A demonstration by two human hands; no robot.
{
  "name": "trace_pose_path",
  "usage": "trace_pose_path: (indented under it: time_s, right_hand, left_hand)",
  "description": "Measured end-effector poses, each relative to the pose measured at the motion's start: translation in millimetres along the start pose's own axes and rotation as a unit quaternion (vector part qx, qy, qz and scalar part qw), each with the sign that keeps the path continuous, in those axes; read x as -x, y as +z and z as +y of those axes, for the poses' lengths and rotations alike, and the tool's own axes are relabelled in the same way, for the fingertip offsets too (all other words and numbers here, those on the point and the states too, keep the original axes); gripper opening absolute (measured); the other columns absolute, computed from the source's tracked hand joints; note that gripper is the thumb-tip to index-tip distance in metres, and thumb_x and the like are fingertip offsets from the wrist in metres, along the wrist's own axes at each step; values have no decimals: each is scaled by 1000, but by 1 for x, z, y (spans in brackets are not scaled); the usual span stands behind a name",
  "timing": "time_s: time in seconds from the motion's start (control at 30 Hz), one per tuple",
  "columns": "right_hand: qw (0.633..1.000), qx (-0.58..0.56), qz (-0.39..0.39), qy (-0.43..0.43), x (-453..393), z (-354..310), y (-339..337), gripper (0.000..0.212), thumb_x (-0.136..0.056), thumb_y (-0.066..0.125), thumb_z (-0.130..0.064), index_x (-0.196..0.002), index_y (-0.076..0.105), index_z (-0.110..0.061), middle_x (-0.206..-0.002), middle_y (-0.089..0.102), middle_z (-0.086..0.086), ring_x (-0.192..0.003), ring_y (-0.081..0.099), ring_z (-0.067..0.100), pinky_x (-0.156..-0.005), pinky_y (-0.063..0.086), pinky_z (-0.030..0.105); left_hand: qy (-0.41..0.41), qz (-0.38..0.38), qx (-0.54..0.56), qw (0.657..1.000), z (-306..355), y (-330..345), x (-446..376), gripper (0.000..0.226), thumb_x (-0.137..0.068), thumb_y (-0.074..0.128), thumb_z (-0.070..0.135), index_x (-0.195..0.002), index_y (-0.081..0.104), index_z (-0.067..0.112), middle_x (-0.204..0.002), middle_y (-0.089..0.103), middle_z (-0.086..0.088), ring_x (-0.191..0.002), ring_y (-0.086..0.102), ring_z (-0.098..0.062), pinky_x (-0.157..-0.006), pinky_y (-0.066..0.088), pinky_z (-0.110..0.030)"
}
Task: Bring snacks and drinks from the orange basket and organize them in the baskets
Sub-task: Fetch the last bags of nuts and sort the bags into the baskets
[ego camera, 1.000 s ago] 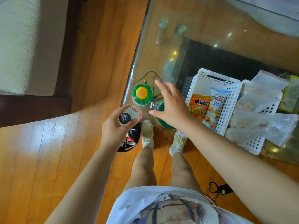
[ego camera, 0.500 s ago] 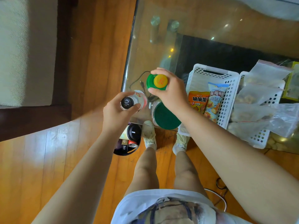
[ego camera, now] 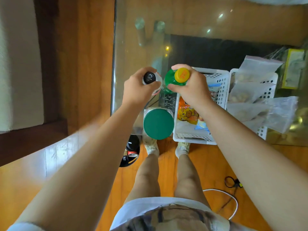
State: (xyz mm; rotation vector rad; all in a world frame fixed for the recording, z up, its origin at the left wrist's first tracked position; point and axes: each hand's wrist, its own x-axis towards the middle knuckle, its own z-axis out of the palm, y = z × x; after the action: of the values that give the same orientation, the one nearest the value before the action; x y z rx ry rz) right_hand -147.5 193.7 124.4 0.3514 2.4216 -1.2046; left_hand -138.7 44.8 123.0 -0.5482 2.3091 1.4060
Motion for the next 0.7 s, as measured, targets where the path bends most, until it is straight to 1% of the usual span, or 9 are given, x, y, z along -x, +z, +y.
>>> trace_pose_path:
  time_s: [0.07,0.1,0.23,0.33,0.43,0.53,0.6,0.67,0.7]
  right_hand:
    - [1000,4,-13,1,0,0,-2,50,-69,80,-20,-115,62,-23,-111,66,2,-105,59,19,-93,47,33]
    - [1000,6,-21,-1,0,0,-3,51,-68,80,-20,-116,62,-23,-111,66,2,-106,59,19,-94,47,33]
    - [999,15,-51,-10,1,0,-6,53,-69,80,-19,-118,61,-23,-115,65,2,-109,58,20,-96,46,34]
    - [997,25,-72,-16,0,1,-8,54,-69,79,-17,-118,61,-25,-117,64,3,-109,57,20,-95,46,33]
    - [996,25,-81,-18,-1,3,-9,54,-69,79,-15,-118,60,-25,-118,63,1,-104,55,15,-90,45,27]
    - [996,19,-82,-20,-1,4,-8,54,-69,79,-14,-119,59,-25,-119,62,1,-100,51,10,-88,43,24]
    - [996,11,-82,-19,-1,4,-8,54,-70,78,-13,-119,59,-24,-119,62,1,-100,51,10,-87,42,24]
    - [996,7,-81,-22,0,4,-8,54,-70,78,-13,-119,59,-24,-119,62,1,-100,51,10,-87,42,22]
    - [996,7,-80,-25,1,5,-8,54,-71,78,-14,-120,59,-24,-119,62,0,-101,52,11,-86,41,21]
  left_hand:
    - [-6,-22,17,1000,4,2,-3,24,-79,65,17,-102,64,24,-96,63,4,-80,58,-6,-58,41,1]
    - [-12,-27,28,999,5,1,-4,19,-82,62,18,-99,64,26,-95,63,4,-77,57,-3,-56,41,-1]
    - [-41,-44,72,996,3,-3,-8,16,-88,54,22,-96,66,28,-84,63,14,-66,54,8,-55,39,-9]
    - [-56,-56,90,993,1,-4,-10,15,-88,54,21,-95,66,27,-88,62,7,-74,53,-3,-60,39,-15]
    - [-62,-64,88,992,1,-4,-11,15,-88,55,22,-95,67,28,-89,62,6,-75,52,-4,-62,40,-17]
    - [-71,-72,92,991,2,-5,-10,15,-89,54,22,-97,66,28,-93,62,5,-81,53,-8,-71,42,-20]
    - [-74,-82,93,989,2,-6,-8,18,-91,53,22,-104,65,26,-100,61,3,-89,53,-11,-78,41,-22]
    - [-76,-98,106,987,0,-6,-7,31,-92,52,23,-123,55,24,-117,56,2,-104,50,-12,-89,39,-26]
    - [-79,-104,122,984,-3,-7,-5,42,-92,52,23,-134,45,26,-131,50,2,-113,45,-10,-96,36,-27]
